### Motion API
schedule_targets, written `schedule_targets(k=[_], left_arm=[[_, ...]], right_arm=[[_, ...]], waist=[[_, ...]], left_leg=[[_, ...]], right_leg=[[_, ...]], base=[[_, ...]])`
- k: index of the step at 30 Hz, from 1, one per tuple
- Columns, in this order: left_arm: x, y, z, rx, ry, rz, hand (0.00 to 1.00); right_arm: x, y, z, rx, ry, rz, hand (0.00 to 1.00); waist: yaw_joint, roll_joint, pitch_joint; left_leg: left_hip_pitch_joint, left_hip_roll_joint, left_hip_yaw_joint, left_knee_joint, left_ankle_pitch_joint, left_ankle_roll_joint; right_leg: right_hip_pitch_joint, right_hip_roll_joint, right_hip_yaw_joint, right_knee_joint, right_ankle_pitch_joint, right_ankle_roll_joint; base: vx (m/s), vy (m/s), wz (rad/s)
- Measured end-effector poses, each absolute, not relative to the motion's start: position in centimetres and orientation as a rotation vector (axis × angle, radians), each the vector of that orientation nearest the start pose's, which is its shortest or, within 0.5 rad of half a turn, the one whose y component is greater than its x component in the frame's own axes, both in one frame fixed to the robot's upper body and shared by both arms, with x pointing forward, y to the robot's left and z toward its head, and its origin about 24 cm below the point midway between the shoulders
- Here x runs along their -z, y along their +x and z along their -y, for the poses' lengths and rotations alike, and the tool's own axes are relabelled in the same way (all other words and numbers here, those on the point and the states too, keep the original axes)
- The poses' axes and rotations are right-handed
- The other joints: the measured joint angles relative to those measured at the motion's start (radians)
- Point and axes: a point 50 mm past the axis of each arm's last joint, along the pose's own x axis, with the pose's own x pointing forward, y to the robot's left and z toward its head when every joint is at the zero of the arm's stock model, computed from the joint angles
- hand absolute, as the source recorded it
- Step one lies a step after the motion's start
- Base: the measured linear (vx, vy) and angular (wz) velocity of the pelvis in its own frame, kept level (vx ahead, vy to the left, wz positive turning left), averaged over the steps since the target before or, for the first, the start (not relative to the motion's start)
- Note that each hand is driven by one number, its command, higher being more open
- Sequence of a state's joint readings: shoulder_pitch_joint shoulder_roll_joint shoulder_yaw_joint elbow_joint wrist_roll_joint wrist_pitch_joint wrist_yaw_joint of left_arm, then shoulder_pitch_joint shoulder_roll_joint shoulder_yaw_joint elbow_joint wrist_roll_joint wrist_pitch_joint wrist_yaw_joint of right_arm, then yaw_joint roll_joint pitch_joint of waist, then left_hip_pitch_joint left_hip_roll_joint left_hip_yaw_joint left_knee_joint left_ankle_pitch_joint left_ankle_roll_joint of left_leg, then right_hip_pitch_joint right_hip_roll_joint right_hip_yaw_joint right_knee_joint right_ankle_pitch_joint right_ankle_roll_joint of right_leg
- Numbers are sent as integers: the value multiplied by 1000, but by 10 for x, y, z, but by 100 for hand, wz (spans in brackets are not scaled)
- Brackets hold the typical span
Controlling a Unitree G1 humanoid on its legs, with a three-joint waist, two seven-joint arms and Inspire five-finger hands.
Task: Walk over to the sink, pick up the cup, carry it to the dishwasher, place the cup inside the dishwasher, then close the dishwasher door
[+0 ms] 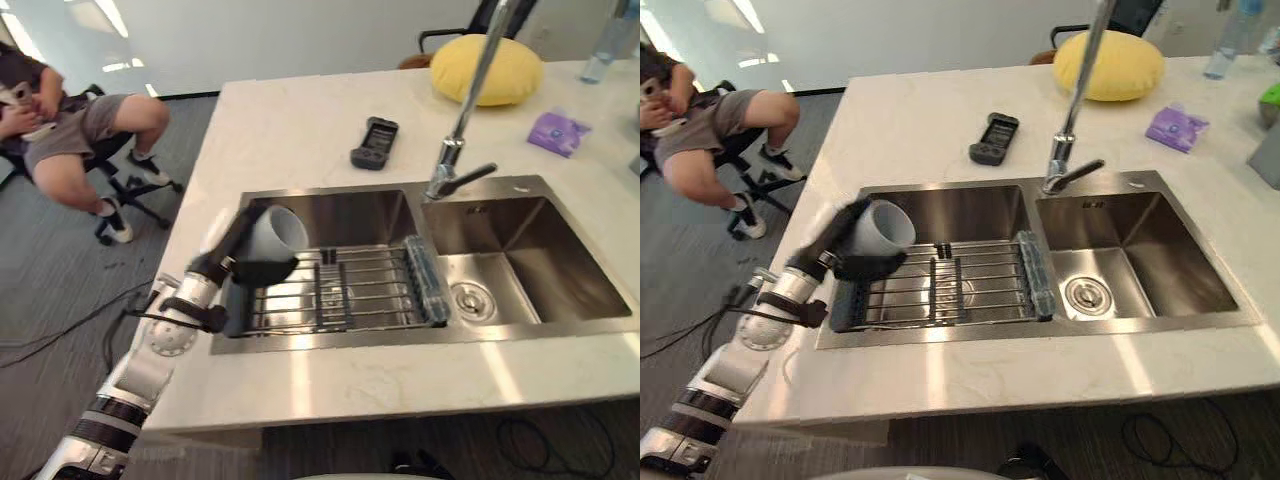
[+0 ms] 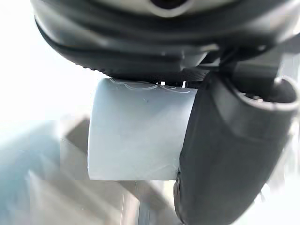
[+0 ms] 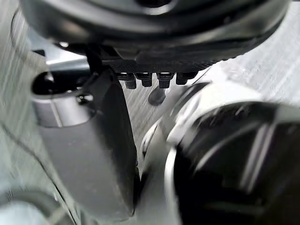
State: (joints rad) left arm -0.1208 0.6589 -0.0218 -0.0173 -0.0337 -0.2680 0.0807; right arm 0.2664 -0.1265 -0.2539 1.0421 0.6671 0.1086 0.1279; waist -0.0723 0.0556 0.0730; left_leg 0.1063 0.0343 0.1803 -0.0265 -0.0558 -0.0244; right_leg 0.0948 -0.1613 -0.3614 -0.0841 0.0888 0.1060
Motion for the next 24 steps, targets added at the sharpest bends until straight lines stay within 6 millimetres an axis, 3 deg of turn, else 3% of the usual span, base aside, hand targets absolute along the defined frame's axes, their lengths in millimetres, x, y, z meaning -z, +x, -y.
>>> schedule_targets(k=[1,2,5,8,12,13,14,15,16,18,20,21,22,23,24], left_arm=[[-149,264,-247,-21,586,447,0],[-168,250,-269,-152,541,525,0],[-183,226,-297,-326,499,604,0],[-180,204,-316,-434,484,601,0],[-153,178,-333,-533,397,496,0],[-146,175,-333,-536,361,474,0],[-144,175,-332,-529,352,469,0],[-142,174,-332,-513,349,463,0],[-142,174,-331,-494,349,467,0],[-145,175,-329,-465,334,493,0],[-149,174,-330,-465,308,525,0],[-152,175,-333,-486,280,547,0],[-156,180,-331,-489,260,573,0],[-159,191,-325,-469,212,605,0],[-159,193,-323,-462,206,610,0]], right_arm=[[167,13,223,646,699,-1146,100],[166,14,226,631,683,-1142,100],[166,13,230,608,655,-1153,100],[165,17,235,566,616,-1162,100],[166,16,239,560,592,-1184,100],[166,12,239,580,604,-1190,100],[167,9,238,589,611,-1193,100],[167,2,236,615,622,-1202,100],[167,-3,237,626,625,-1203,100],[166,-8,240,637,615,-1204,100],[164,-8,246,645,596,-1202,100],[163,-4,247,637,598,-1180,100],[163,1,245,629,610,-1159,100],[163,10,244,606,620,-1132,100],[163,12,242,599,625,-1130,100]], waist=[[12,-4,-2],[37,-5,-3],[91,-7,-3],[140,-6,-4],[197,-5,-3],[198,-3,-3],[196,0,0],[195,-5,-1],[189,-5,-2],[177,1,-1],[192,3,5],[192,-9,8],[182,-25,12],[136,-33,12],[126,-35,11]], left_leg=[[-6,-3,-7,3,0,0],[-23,-4,-33,13,2,0],[-40,-5,-79,30,4,-1],[-66,-12,-136,46,9,-5],[-100,-24,-215,16,67,-12],[-115,-37,-180,-14,107,-6],[-122,-33,-137,-33,106,19],[-134,-4,-1,-29,96,40],[-146,36,174,-3,96,42],[-158,80,364,58,101,50],[-159,57,374,66,86,68],[-157,40,393,69,58,71],[-155,46,480,97,24,64],[-143,73,630,154,-18,63],[-139,81,657,168,-13,70]], right_leg=[[0,-3,-5,0,-9,2],[3,-5,-29,0,-14,4],[22,-4,-75,1,-24,3],[31,-7,-124,14,-40,3],[33,-25,-246,78,-94,-5],[39,-42,-313,109,-119,-4],[50,-52,-355,117,-123,1],[73,-62,-432,121,-114,15],[99,-73,-505,128,-113,17],[124,-97,-565,165,-115,16],[129,-137,-587,229,-135,-1],[135,-146,-573,227,-162,-9],[165,-144,-586,184,-167,-4],[193,-137,-611,120,-155,17],[196,-139,-612,119,-161,25]], base=[[-70,-43,53],[-56,-54,50],[-41,-50,49],[-57,-35,62],[-70,-33,94],[-112,22,152],[-135,75,179],[-73,141,200],[-43,122,197],[54,181,178],[66,284,103],[1,208,58],[1,168,116],[7,86,110],[2,175,138]])
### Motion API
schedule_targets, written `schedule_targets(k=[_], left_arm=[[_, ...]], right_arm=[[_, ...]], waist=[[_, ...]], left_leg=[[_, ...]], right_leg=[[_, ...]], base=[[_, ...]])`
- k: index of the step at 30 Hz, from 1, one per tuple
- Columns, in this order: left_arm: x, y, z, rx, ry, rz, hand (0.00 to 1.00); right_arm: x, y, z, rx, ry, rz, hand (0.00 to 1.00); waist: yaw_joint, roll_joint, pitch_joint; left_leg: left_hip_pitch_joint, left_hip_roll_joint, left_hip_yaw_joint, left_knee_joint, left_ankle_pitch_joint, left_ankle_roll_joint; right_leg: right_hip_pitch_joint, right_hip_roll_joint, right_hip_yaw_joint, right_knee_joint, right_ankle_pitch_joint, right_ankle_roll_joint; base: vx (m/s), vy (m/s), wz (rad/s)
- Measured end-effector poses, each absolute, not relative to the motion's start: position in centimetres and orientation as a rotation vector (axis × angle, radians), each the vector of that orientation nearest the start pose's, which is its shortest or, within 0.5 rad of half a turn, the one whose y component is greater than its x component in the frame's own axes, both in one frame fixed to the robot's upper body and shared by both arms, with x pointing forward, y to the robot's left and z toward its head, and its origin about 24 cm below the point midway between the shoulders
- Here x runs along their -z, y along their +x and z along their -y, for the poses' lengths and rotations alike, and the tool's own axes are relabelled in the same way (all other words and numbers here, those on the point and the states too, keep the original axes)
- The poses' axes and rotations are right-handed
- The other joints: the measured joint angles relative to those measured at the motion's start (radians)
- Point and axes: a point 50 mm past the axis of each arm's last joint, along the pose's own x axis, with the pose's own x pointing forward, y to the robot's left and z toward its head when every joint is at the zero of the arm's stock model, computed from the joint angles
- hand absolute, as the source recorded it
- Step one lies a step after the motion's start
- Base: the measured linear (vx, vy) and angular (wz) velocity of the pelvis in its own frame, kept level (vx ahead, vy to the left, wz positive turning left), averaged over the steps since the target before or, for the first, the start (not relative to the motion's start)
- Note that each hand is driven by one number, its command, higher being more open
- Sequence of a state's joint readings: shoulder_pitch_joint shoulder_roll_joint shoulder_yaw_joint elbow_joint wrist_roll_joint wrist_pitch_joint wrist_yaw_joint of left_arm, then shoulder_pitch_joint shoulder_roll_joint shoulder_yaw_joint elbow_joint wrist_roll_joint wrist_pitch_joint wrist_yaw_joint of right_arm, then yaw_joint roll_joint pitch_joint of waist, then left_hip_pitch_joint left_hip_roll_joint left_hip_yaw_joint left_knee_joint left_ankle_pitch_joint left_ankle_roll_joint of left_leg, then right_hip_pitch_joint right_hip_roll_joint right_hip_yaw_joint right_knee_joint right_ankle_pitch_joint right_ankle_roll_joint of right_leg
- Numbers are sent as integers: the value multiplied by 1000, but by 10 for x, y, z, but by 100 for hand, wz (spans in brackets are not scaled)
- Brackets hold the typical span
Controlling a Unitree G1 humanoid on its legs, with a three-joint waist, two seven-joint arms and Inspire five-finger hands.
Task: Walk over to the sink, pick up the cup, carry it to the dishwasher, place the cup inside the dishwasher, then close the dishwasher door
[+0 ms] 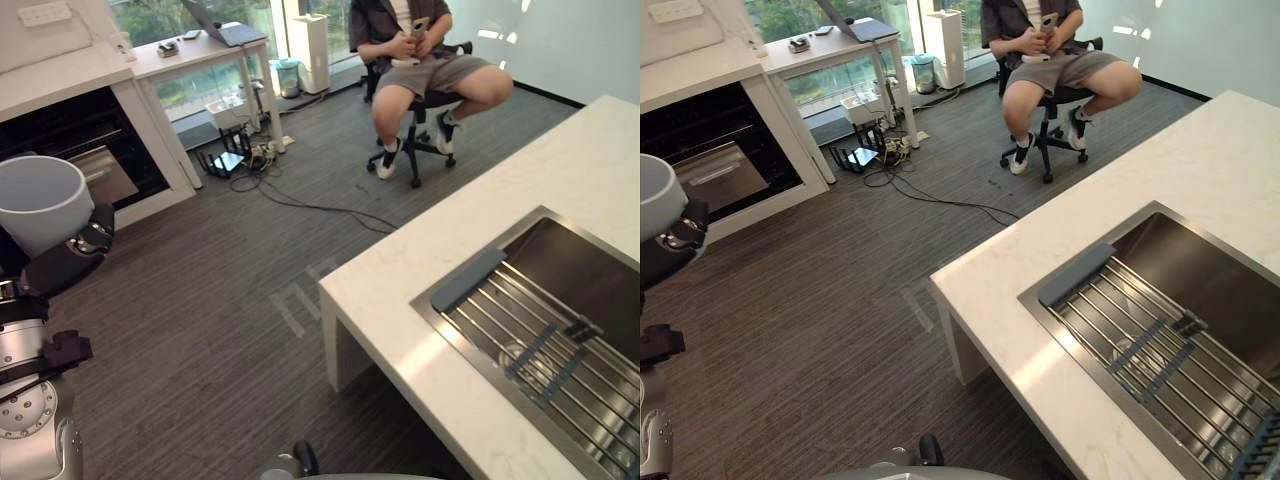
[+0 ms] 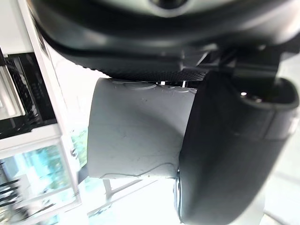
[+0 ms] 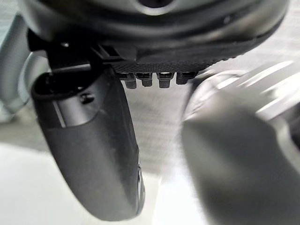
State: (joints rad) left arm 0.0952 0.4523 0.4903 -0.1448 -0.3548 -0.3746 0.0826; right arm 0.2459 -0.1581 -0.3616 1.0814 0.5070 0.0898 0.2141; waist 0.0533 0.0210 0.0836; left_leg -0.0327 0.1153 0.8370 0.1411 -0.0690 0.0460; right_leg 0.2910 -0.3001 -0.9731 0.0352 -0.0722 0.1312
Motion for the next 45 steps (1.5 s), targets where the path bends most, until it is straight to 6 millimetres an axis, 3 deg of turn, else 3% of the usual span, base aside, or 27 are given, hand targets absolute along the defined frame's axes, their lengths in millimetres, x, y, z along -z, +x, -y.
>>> schedule_targets(k=[1,5,8,11,12,13,14,15,16,18,20,22,23,24,25,26,27,30,32,35,36,37,38,39,45], left_arm=[[-162,203,-313,-419,183,629,0],[-165,219,-290,-321,134,647,0],[-162,216,-280,-325,61,660,0],[-156,212,-267,-303,-54,674,0],[-151,215,-256,-272,-102,666,0],[-143,220,-239,-214,-155,642,0],[-139,224,-228,-172,-184,623,0],[-130,230,-208,-94,-230,586,0],[-115,239,-175,36,-282,496,0],[-96,243,-143,192,-286,380,0],[-81,242,-123,282,-267,286,0],[-77,241,-116,312,-269,253,0],[-74,241,-108,355,-264,226,0],[-73,242,-102,393,-257,210,0],[-74,242,-100,412,-253,210,0],[-78,245,-97,444,-241,219,0],[-81,247,-94,466,-235,228,0],[-79,247,-85,523,-231,206,0],[-79,246,-81,565,-223,204,0],[-77,250,-85,589,-177,192,0],[-70,253,-91,576,-146,163,0],[-66,255,-98,555,-123,143,0],[-66,256,-100,541,-122,141,0],[-63,256,-112,490,-108,130,0],[-73,264,-161,289,-34,166,0]], right_arm=[[162,18,245,591,614,-1108,100],[161,25,243,588,612,-1089,100],[162,23,243,603,612,-1095,100],[160,22,242,618,610,-1050,100],[158,24,243,619,602,-1027,100],[156,23,245,639,610,-995,100],[156,26,244,651,631,-966,100],[157,28,238,647,653,-968,100],[160,20,231,633,659,-1014,100],[162,8,222,611,659,-1078,100],[162,14,219,594,672,-1069,100],[162,19,218,577,667,-1066,100],[162,20,217,565,669,-1071,100],[165,7,211,607,758,-1132,100],[166,-1,207,622,785,-1150,100],[167,-9,197,655,850,-1155,100],[168,-14,191,679,896,-1162,100],[166,-14,196,684,933,-1113,100],[166,-13,199,665,887,-1131,100],[165,6,212,604,765,-1122,100],[165,14,211,596,756,-1104,100],[165,19,216,609,745,-1088,100],[164,24,222,611,728,-1075,100],[164,33,223,593,722,-1064,100],[164,45,212,539,763,-1034,100]], waist=[[-22,22,12],[-27,19,10],[-19,19,9],[-20,16,11],[-21,14,12],[-35,19,11],[-48,20,10],[-74,20,12],[-102,21,13],[-110,23,17],[-116,24,18],[-121,24,18],[-123,28,17],[-125,24,8],[-124,14,1],[-131,-14,-16],[-144,-32,-28],[-162,0,-41],[-166,2,-44],[-160,-1,-50],[-149,-37,-43],[-152,-19,-52],[-156,-11,-49],[-143,-9,-51],[-135,-18,-50]], left_leg=[[2,-7,7,11,5,4],[14,-88,-58,-55,25,21],[20,-107,-94,-77,30,20],[18,-113,-161,-90,28,23],[16,-126,-204,-96,24,29],[14,-135,-274,-105,24,44],[8,-135,-318,-104,25,50],[4,-141,-408,-103,24,60],[7,-159,-546,-100,20,82],[29,-183,-676,-94,20,82],[55,-202,-795,-82,-10,88],[71,-194,-845,-58,-34,82],[85,-176,-886,-23,-60,73],[91,-165,-917,18,-85,48],[92,-165,-908,32,-95,34],[80,-174,-857,52,-112,7],[83,-185,-814,53,-127,-11],[108,-152,-786,44,-137,-41],[130,-141,-758,28,-135,-43],[104,-146,-741,95,-134,-47],[65,-158,-708,137,-178,-34],[99,-128,-655,-80,-118,-65],[108,-113,-626,-132,-13,-58],[128,-125,-625,-152,1,-36],[130,-132,-605,-143,-1,-38]], right_leg=[[6,-13,14,33,-14,14],[28,-19,25,18,19,3],[36,-35,-16,59,40,20],[29,-72,-40,199,60,-7],[14,-102,-8,293,77,-34],[-32,-127,110,425,110,-116],[-67,-116,213,476,54,-130],[-116,-46,391,503,-49,-119],[-175,77,621,509,-142,-121],[-257,161,809,511,-199,-109],[-401,196,950,505,-209,-90],[-457,222,1012,507,-208,-88],[-492,255,1064,506,-205,-84],[-518,271,1085,483,-189,-70],[-522,264,1084,446,-160,-70],[-519,241,1080,353,-59,-76],[-511,213,1070,308,29,-54],[-432,229,1043,206,21,-42],[-408,240,1043,177,24,-46],[-369,226,1034,99,68,-48],[-345,185,1033,73,73,-50],[-335,173,1014,61,73,-48],[-331,181,1006,61,72,-46],[-332,175,1010,61,75,-43],[-330,171,1028,61,98,-51]], base=[[-23,209,99],[0,144,60],[65,71,36],[122,61,68],[155,77,116],[208,76,142],[143,12,184],[191,-30,264],[149,-44,280],[207,-30,255],[267,-46,182],[215,-94,100],[272,-166,113],[291,-182,106],[334,-184,95],[426,-212,75],[421,-204,61],[309,-134,7],[189,-67,-15],[190,16,1],[72,65,31],[88,77,40],[87,80,20],[80,125,4],[-16,65,-4]])
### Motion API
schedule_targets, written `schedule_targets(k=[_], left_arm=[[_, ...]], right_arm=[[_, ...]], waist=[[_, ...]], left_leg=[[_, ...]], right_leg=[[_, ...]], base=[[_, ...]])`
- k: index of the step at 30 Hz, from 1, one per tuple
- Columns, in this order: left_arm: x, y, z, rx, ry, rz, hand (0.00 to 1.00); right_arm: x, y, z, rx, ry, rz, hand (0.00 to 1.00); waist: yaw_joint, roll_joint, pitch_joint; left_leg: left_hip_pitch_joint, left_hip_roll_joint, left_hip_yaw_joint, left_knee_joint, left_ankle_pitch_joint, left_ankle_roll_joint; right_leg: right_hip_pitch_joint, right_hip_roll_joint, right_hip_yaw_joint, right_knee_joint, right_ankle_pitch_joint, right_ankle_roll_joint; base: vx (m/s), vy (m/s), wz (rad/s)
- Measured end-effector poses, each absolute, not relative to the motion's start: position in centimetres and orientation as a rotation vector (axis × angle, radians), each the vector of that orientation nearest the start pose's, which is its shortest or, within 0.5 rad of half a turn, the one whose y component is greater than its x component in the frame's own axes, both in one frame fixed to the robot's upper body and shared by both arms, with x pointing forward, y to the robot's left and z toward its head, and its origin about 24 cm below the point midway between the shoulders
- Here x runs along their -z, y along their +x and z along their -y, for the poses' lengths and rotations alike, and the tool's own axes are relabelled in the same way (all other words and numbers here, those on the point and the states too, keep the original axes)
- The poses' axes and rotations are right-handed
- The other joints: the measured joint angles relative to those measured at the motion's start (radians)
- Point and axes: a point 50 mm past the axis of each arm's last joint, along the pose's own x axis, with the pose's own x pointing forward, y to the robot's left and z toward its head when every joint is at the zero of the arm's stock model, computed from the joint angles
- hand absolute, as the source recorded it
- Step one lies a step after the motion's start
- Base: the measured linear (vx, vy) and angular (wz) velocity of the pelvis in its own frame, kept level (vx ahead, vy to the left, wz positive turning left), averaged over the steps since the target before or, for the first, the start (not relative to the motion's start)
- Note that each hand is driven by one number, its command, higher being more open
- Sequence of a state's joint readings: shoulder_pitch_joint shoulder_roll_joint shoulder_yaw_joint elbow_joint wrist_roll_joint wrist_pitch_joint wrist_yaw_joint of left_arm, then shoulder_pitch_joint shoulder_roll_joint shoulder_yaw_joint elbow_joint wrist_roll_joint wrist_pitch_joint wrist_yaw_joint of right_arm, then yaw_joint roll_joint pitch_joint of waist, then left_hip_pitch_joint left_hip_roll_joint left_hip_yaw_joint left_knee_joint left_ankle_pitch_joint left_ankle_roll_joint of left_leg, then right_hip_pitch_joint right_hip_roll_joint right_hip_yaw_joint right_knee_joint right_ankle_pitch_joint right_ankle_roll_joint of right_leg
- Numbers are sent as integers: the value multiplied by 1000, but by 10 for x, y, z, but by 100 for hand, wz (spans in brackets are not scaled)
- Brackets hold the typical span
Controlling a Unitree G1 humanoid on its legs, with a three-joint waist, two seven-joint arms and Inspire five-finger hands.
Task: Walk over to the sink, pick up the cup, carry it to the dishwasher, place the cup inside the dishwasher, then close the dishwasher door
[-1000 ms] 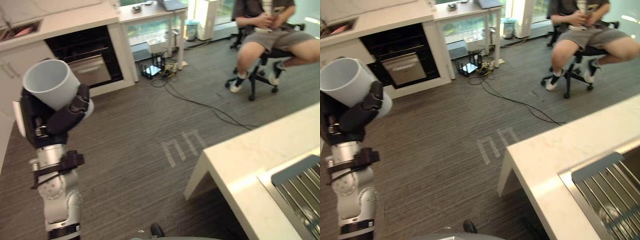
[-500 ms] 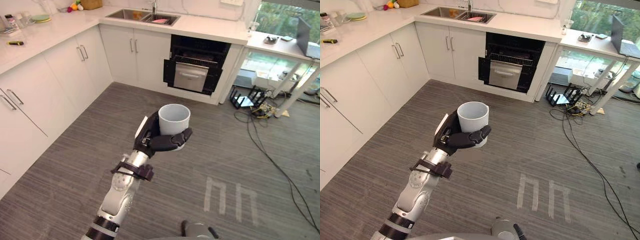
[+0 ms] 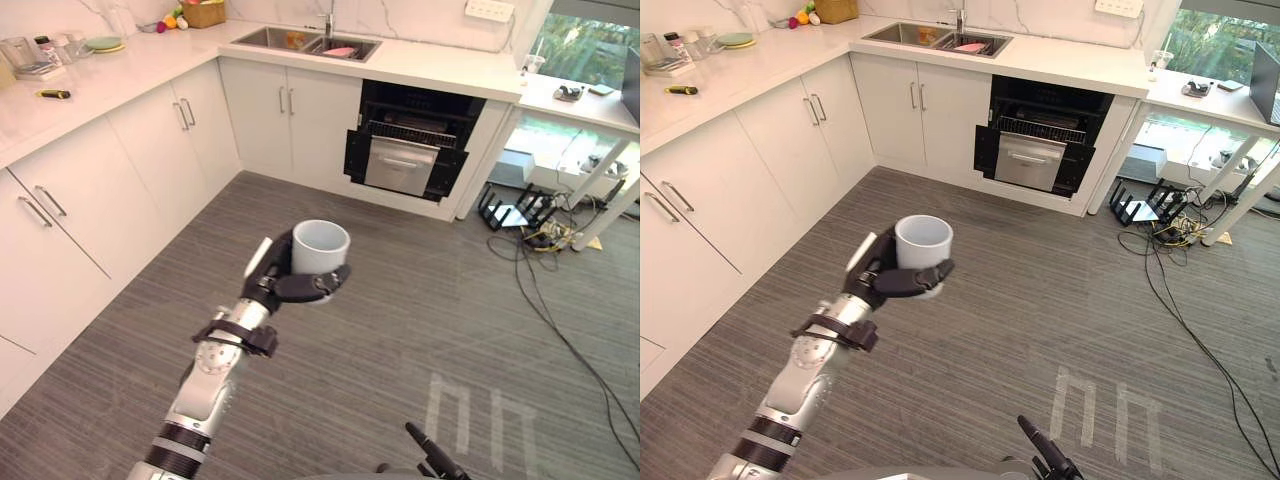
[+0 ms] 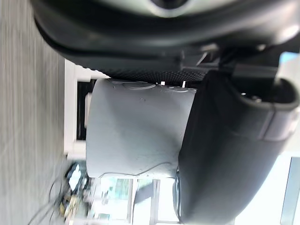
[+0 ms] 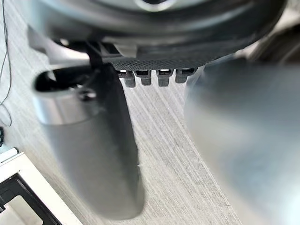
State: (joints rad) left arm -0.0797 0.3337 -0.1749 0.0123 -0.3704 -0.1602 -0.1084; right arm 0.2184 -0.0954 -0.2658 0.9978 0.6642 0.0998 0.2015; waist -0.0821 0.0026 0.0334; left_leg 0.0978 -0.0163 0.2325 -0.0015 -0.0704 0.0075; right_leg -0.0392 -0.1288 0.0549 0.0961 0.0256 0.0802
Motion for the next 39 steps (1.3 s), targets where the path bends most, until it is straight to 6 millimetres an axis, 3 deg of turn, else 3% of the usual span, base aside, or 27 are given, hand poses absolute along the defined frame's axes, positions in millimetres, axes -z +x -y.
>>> schedule_targets(k=[6,7,8,16,18,20,21,22,23,24,25,26,27,28,29,30,32,33,34,35,36,38,39], left_arm=[[-76,264,-163,261,1,188,0],[-75,264,-162,266,9,187,0],[-71,261,-166,229,27,176,0],[-67,259,-159,201,-39,164,0],[-63,258,-152,172,-123,142,0],[-59,259,-143,136,-224,108,0],[-58,261,-137,123,-274,90,0],[-57,262,-135,112,-298,80,0],[-53,265,-131,100,-329,52,0],[-48,265,-126,105,-344,6,0],[-46,265,-123,113,-345,-15,0],[-44,264,-116,131,-350,-35,0],[-46,264,-114,137,-355,-29,0],[-45,264,-112,137,-365,-31,0],[-43,263,-109,143,-358,-50,0],[-43,264,-106,155,-357,-52,0],[-49,266,-98,198,-349,-51,0],[-50,266,-96,207,-348,-52,0],[-50,266,-95,214,-344,-59,0],[-49,265,-94,220,-343,-72,0],[-51,264,-89,255,-340,-69,0],[-58,264,-86,289,-334,-44,0],[-61,262,-80,324,-330,-32,0]], right_arm=[[163,47,211,468,720,-1053,100],[163,47,211,459,717,-1054,100],[165,41,206,387,651,-1103,100],[165,36,207,401,657,-1108,100],[165,32,209,425,668,-1109,100],[166,27,212,464,688,-1114,100],[167,23,214,490,698,-1118,100],[167,24,216,501,702,-1111,100],[166,24,216,524,744,-1080,100],[166,27,217,548,755,-1049,100],[166,28,219,560,751,-1046,100],[167,26,217,577,755,-1054,100],[166,29,218,572,746,-1035,100],[165,33,221,574,735,-1014,100],[166,30,215,591,743,-1027,100],[167,27,212,602,753,-1033,100],[169,22,202,655,793,-1053,100],[169,21,202,665,799,-1055,100],[169,17,203,684,790,-1067,100],[169,13,207,700,776,-1076,100],[168,9,209,717,770,-1082,100],[168,14,210,713,772,-1071,100],[168,17,208,713,787,-1060,100]], waist=[[-8,-1,0],[-18,0,1],[-13,-5,18],[-19,3,22],[-19,8,25],[-21,8,29],[-24,12,45],[-20,15,60],[-24,-5,80],[-32,-17,83],[-38,-16,83],[-53,-20,83],[-56,-19,94],[-51,0,102],[-35,-7,95],[-32,1,92],[-18,-8,99],[-12,-11,100],[-4,-17,100],[-4,-6,94],[-1,17,73],[-9,41,49],[-13,31,41]], left_leg=[[0,16,41,-6,5,-3],[4,23,41,-16,15,-10],[23,49,2,-82,64,-30],[24,50,-7,-64,54,-31],[19,51,-15,-23,27,-31],[16,41,-35,41,-25,-15],[32,38,-36,60,-49,-11],[46,36,-36,74,-59,-8],[62,13,-41,101,-78,2],[79,-15,-76,104,-85,15],[83,-23,-97,103,-85,18],[98,-46,-118,110,-87,28],[77,-40,-94,190,-99,35],[73,-2,-95,233,-175,48],[74,-3,-117,241,-187,50],[72,1,-135,241,-189,51],[92,7,-174,212,-196,39],[101,7,-173,209,-204,31],[140,4,-172,212,-237,20],[174,13,-174,205,-261,12],[221,41,-163,169,-273,-12],[232,66,-127,163,-255,-28],[233,70,-90,180,-215,-43]], right_leg=[[3,16,-4,-46,-4,4],[3,20,-5,-47,-5,4],[29,52,-59,-81,3,-8],[53,49,-77,-99,5,-13],[48,38,-94,-48,-32,-28],[18,7,-125,108,-115,-29],[-14,-29,-205,259,-151,-43],[-49,-53,-241,372,-152,-46],[-127,-120,-260,606,-133,-77],[-181,-168,-242,754,-80,-137],[-204,-173,-220,801,-33,-155],[-255,-174,-169,867,81,-139],[-275,-172,-141,902,90,-119],[-268,-101,-107,860,-92,-65],[-248,-56,-107,695,-159,-58],[-241,-33,-118,608,-166,-53],[-240,8,-171,306,-138,-34],[-233,9,-199,252,-120,-34],[-214,7,-256,179,-65,-57],[-192,3,-278,189,9,-69],[-194,21,-291,234,40,-93],[-205,41,-303,274,-14,-102],[-198,38,-306,290,-30,-107]], base=[[-77,-66,-28],[-55,-51,-6],[-36,-33,-1],[0,-1,5],[-10,1,18],[-15,-3,28],[-10,-16,27],[-55,5,29],[-51,46,55],[-36,47,77],[52,51,109],[158,72,98],[260,49,111],[254,15,75],[199,-45,67],[172,-68,70],[271,-113,66],[351,-143,20],[405,-154,6],[533,-170,-3],[483,-135,-5],[472,-133,-3],[454,-152,1]])
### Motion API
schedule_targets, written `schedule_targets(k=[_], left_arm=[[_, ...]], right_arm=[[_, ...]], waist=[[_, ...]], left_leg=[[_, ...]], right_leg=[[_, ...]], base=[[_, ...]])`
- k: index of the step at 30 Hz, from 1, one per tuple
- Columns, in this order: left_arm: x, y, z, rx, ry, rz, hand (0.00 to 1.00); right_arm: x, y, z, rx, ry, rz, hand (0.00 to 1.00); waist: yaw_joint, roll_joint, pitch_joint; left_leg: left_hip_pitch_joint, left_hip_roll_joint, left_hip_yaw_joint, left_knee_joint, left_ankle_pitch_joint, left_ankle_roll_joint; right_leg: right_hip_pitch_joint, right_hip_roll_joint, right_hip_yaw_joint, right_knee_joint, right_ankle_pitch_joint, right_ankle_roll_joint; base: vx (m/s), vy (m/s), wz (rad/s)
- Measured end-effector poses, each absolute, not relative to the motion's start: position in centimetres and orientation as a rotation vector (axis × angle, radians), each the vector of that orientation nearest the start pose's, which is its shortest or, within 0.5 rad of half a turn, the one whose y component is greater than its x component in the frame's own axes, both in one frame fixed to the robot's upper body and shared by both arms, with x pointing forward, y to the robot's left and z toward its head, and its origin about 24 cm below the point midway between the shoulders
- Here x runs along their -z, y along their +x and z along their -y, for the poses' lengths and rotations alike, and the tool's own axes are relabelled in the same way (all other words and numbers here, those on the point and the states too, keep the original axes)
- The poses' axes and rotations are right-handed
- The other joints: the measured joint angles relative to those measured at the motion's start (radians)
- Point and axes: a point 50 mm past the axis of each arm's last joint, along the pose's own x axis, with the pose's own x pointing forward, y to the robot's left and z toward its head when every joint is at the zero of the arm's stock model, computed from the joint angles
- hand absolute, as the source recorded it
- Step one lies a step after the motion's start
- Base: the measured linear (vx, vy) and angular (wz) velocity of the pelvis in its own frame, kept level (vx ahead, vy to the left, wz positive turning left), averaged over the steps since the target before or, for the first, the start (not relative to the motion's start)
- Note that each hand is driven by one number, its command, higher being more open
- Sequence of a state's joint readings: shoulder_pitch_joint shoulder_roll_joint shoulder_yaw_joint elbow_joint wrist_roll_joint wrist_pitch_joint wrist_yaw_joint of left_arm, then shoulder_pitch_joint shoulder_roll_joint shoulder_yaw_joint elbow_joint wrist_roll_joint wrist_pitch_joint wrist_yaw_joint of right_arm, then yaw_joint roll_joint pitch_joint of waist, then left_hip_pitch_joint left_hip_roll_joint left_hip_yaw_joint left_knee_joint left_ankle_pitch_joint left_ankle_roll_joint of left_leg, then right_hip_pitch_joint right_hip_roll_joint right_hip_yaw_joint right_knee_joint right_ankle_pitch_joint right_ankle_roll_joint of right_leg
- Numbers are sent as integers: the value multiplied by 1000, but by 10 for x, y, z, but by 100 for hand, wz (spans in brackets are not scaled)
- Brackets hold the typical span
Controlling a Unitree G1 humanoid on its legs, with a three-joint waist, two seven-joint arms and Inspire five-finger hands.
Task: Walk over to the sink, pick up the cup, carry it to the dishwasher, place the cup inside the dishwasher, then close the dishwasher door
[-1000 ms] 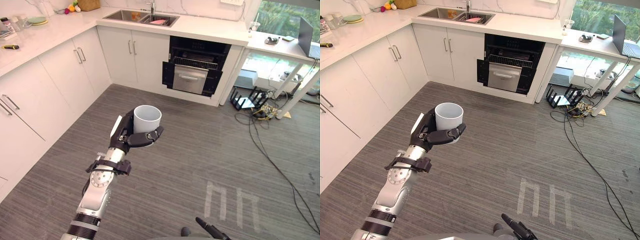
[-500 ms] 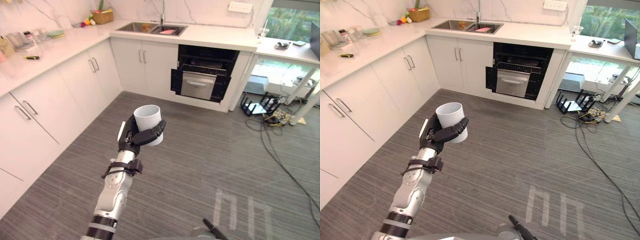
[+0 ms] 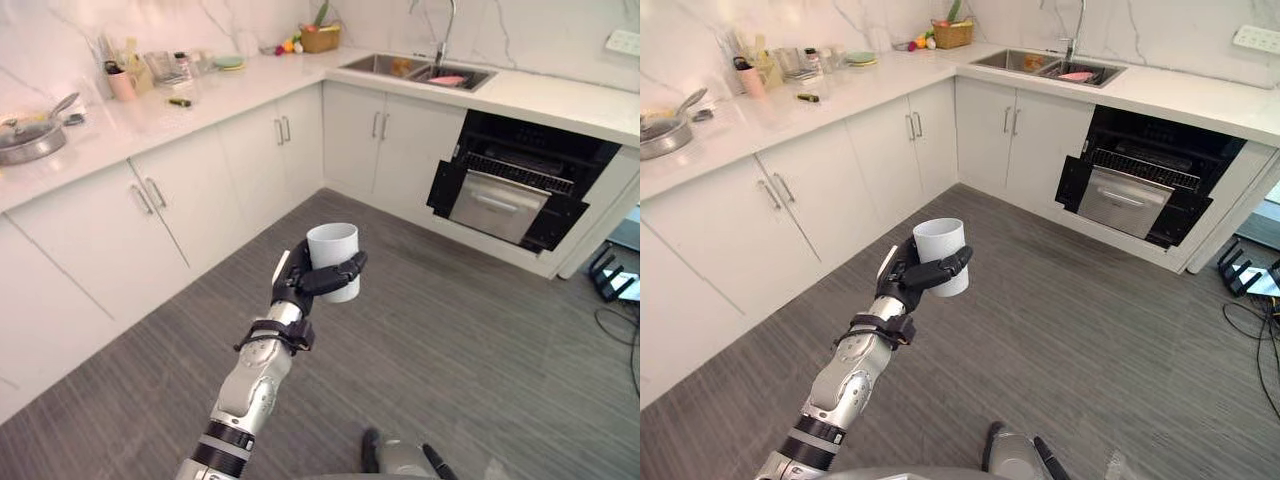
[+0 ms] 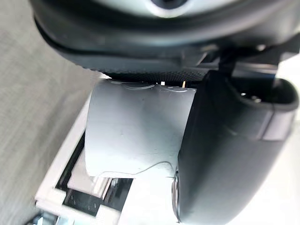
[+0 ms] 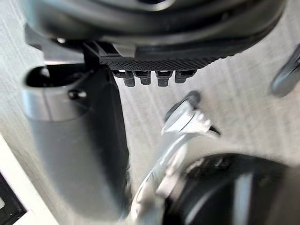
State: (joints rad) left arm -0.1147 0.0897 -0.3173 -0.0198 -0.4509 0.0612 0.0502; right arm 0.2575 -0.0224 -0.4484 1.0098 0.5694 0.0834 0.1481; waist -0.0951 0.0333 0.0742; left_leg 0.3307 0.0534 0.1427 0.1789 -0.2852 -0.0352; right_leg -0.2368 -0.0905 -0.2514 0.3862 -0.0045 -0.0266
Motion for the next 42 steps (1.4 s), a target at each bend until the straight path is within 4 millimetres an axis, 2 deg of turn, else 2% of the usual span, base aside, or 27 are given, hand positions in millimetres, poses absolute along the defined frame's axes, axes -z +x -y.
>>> schedule_targets(k=[2,4,5,6,7,9,12,13,15,16,17,18,20,23,26,28,29,30,31,33,34,36,37,38,39,40,42], left_arm=[[-64,259,-73,361,-331,-26,0],[-69,259,-67,373,-360,-1,0],[-71,259,-64,366,-385,4,0],[-71,259,-65,349,-404,6,0],[-72,260,-66,341,-410,10,0],[-77,258,-76,297,-434,39,0],[-84,252,-92,236,-461,88,0],[-87,250,-99,211,-466,117,0],[-89,249,-103,190,-476,141,0],[-89,249,-103,176,-499,141,0],[-83,249,-110,137,-498,131,0],[-79,250,-116,113,-486,116,0],[-65,252,-135,23,-471,68,0],[-61,252,-144,-21,-440,52,0],[-63,253,-146,-26,-425,67,0],[-65,254,-145,-11,-394,79,0],[-67,255,-144,-4,-379,87,0],[-68,258,-144,-1,-370,89,0],[-68,260,-142,9,-368,85,0],[-65,269,-126,76,-346,57,0],[-64,270,-122,92,-343,50,0],[-66,271,-113,142,-341,50,0],[-67,270,-109,162,-341,53,0],[-69,270,-107,174,-345,60,0],[-68,270,-105,175,-353,52,0],[-69,270,-97,184,-386,47,0],[-81,275,-87,225,-400,87,0]], right_arm=[[168,21,207,706,795,-1050,100],[165,29,210,683,781,-1017,100],[165,30,212,678,768,-1009,100],[164,30,213,661,742,-1015,100],[164,30,213,651,730,-1015,100],[162,34,216,615,678,-1000,100],[158,54,218,529,610,-972,100],[156,67,216,484,588,-948,100],[153,83,215,440,564,-923,100],[152,85,222,434,533,-927,100],[156,85,215,429,543,-956,100],[159,83,208,421,556,-973,100],[160,79,207,433,557,-982,100],[163,66,212,481,543,-1026,100],[167,47,215,517,518,-1099,100],[169,34,212,540,525,-1124,100],[168,31,211,555,526,-1111,100],[167,34,212,568,535,-1087,100],[167,35,211,575,541,-1079,100],[164,43,206,619,605,-1003,100],[162,46,206,627,614,-980,100],[155,59,205,631,637,-896,100],[149,70,203,624,646,-823,100],[141,78,202,603,641,-751,100],[138,82,205,598,628,-722,100],[129,102,211,576,613,-655,100],[110,129,214,531,606,-523,100]], waist=[[0,-6,-6],[0,7,-8],[-1,21,-9],[13,22,-6],[20,26,-5],[34,18,0],[73,17,0],[85,11,3],[91,5,7],[86,40,5],[80,44,6],[77,29,7],[75,12,10],[69,-7,6],[71,-35,1],[67,-57,-3],[53,-62,-2],[41,-61,0],[33,-56,3],[1,-45,27],[-6,-44,29],[-11,-47,35],[-4,-63,28],[-2,-75,17],[-3,-61,11],[10,-9,1],[9,3,15]], left_leg=[[-4,-1,44,55,60,-17],[-99,36,70,320,122,-104],[-191,80,65,541,228,-149],[-271,129,62,750,327,-142],[-305,156,59,832,315,-126],[-433,216,62,962,203,-28],[-526,226,82,819,112,12],[-557,205,85,651,97,12],[-580,138,77,295,136,-22],[-570,125,62,18,202,-82],[-554,136,85,41,343,-88],[-560,139,105,82,342,-85],[-597,141,122,252,240,2],[-572,116,116,312,159,23],[-432,43,126,216,124,31],[-331,-13,120,125,116,45],[-279,-34,106,88,104,56],[-239,-42,84,64,83,65],[-219,-39,67,52,78,62],[-126,-13,3,-7,65,41],[-105,-1,-10,-14,57,30],[-49,36,-15,-18,18,-10],[-7,56,0,3,-25,-51],[31,67,44,31,-75,-96],[50,86,73,35,-84,-105],[54,118,121,30,-78,-93],[71,116,189,23,-47,-83]], right_leg=[[32,-2,-8,-11,-16,-6],[96,8,-23,-57,-49,-5],[150,31,-5,-101,-57,-10],[212,62,27,-147,-75,-25],[240,77,41,-159,-83,-27],[333,96,117,-192,-119,-20],[367,67,242,-200,-148,9],[374,34,298,-202,-165,32],[379,-25,352,-206,-199,80],[406,-24,366,-229,-222,115],[449,-38,397,-246,-241,134],[467,-36,400,-246,-239,132],[489,-44,335,-237,-216,118],[492,-71,329,-142,-180,137],[413,-127,274,163,-71,200],[328,-178,261,384,110,240],[262,-206,238,536,142,218],[177,-208,206,672,10,138],[141,-198,184,705,-50,100],[17,-139,122,636,-195,72],[-13,-124,116,577,-204,73],[-78,-94,96,324,-187,86],[-85,-80,51,89,-113,86],[-51,-77,22,-80,100,57],[-38,-58,-1,-92,165,-8],[-37,-9,-5,-97,143,-10],[-38,5,-4,-28,83,-36]], base=[[367,-140,-14],[460,-138,-34],[464,-26,-60],[379,28,-66],[363,15,-92],[384,21,-100],[358,144,-132],[396,320,-123],[409,365,-86],[501,448,-56],[523,432,-45],[622,398,-30],[476,196,-10],[511,224,19],[463,175,20],[348,87,26],[349,47,35],[408,13,43],[413,-41,64],[359,-112,87],[395,-210,71],[443,-257,26],[568,-299,-4],[623,-294,-9],[613,-236,-37],[504,-155,-36],[417,-127,-22]])
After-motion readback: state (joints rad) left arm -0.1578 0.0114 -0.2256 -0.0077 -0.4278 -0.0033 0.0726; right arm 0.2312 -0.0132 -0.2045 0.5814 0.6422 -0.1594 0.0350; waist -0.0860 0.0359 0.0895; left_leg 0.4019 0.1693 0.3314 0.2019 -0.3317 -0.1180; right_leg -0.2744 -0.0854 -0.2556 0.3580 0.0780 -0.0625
